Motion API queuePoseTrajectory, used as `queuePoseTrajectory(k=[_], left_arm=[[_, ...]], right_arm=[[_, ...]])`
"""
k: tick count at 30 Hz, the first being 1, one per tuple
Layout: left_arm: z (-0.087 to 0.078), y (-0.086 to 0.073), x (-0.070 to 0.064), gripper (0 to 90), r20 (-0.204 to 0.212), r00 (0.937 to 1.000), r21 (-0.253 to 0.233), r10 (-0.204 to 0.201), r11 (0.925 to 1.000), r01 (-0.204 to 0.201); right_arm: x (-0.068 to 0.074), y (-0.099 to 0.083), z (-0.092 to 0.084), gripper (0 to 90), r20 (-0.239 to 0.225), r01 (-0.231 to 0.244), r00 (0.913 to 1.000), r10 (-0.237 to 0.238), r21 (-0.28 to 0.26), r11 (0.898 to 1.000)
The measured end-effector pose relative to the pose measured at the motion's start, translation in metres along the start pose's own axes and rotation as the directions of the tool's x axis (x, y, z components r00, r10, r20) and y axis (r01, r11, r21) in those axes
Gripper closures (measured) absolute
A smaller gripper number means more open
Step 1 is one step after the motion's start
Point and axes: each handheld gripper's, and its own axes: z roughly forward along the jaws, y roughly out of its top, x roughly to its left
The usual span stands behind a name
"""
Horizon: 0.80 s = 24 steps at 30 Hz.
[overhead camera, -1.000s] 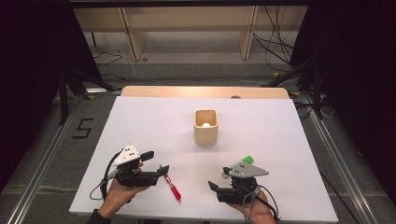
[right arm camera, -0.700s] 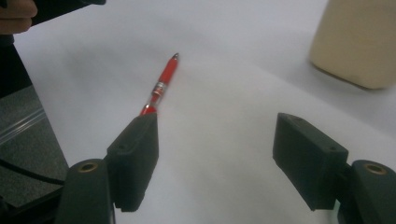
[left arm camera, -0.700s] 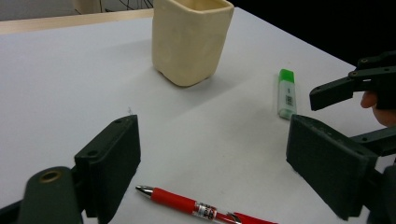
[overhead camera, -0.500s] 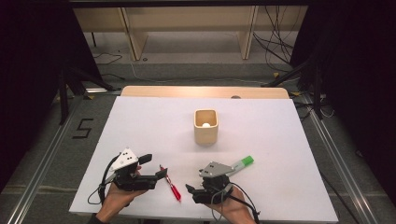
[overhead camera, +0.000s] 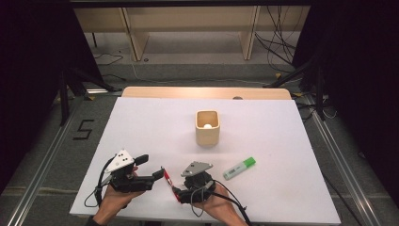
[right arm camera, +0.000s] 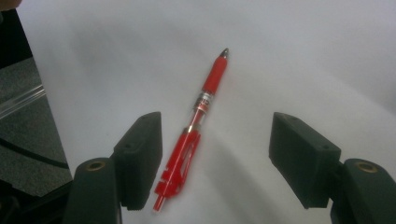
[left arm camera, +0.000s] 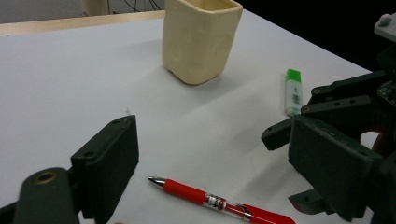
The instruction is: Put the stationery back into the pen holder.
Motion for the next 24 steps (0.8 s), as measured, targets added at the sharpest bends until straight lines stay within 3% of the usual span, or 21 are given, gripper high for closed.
queuePoseTrajectory(k=[7, 24], left_arm=[[-0.001, 0.0, 0.004, 15.6, -0.002, 1.0, 0.005, -0.001, 1.0, 0.001], [-0.003, -0.002, 0.006, 15.6, -0.031, 0.9993, -0.014, -0.022, 0.9997, 0.022]], right_arm=[[0.005, 0.003, 0.015, 36.2, -0.01, 0.016, 0.9998, -0.015, 0.034, 0.999], [0.009, 0.007, 0.029, 40.3, -0.024, 0.028, 0.9994, -0.026, 0.08, 0.996]])
